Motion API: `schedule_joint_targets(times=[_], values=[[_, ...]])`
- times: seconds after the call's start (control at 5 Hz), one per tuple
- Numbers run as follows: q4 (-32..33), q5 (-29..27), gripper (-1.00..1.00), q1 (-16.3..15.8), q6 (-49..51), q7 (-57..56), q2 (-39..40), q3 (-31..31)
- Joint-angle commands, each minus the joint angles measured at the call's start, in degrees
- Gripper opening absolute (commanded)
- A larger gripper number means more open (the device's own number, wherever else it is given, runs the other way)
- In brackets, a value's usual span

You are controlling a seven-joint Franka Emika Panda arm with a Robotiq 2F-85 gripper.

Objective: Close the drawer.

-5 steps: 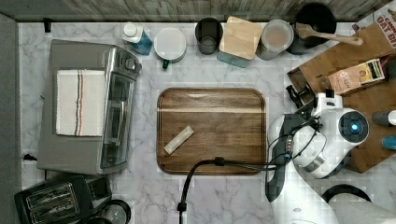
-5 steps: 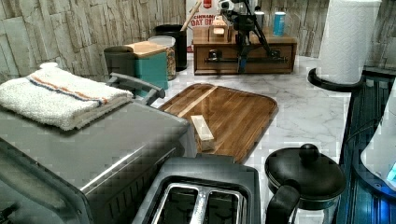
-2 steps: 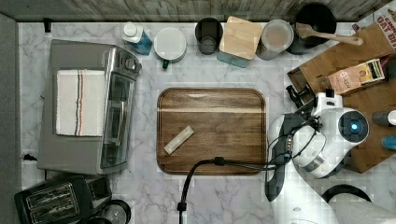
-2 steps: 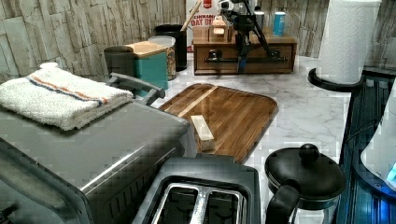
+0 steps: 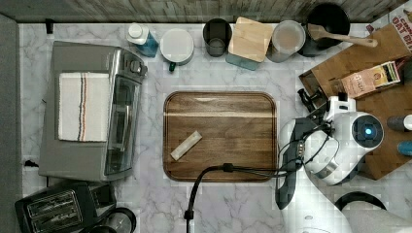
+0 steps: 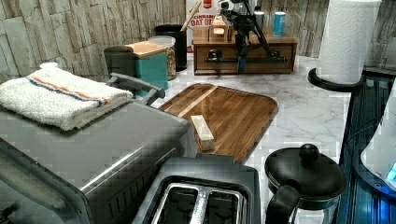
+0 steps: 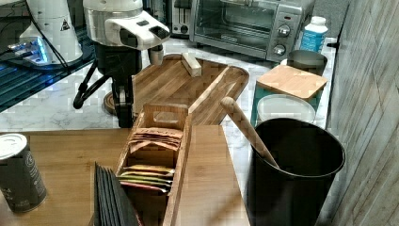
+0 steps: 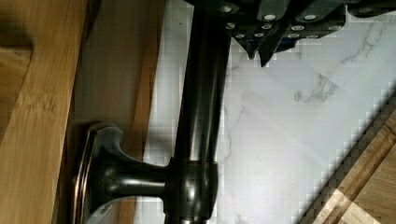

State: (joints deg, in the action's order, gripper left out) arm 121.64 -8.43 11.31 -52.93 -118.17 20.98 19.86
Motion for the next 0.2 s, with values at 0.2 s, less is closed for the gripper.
schedule_joint_targets(times=[0.2], values=[[-13.56, 0.62, -1.0, 3.11, -6.25, 2.36, -0.87, 4.66]])
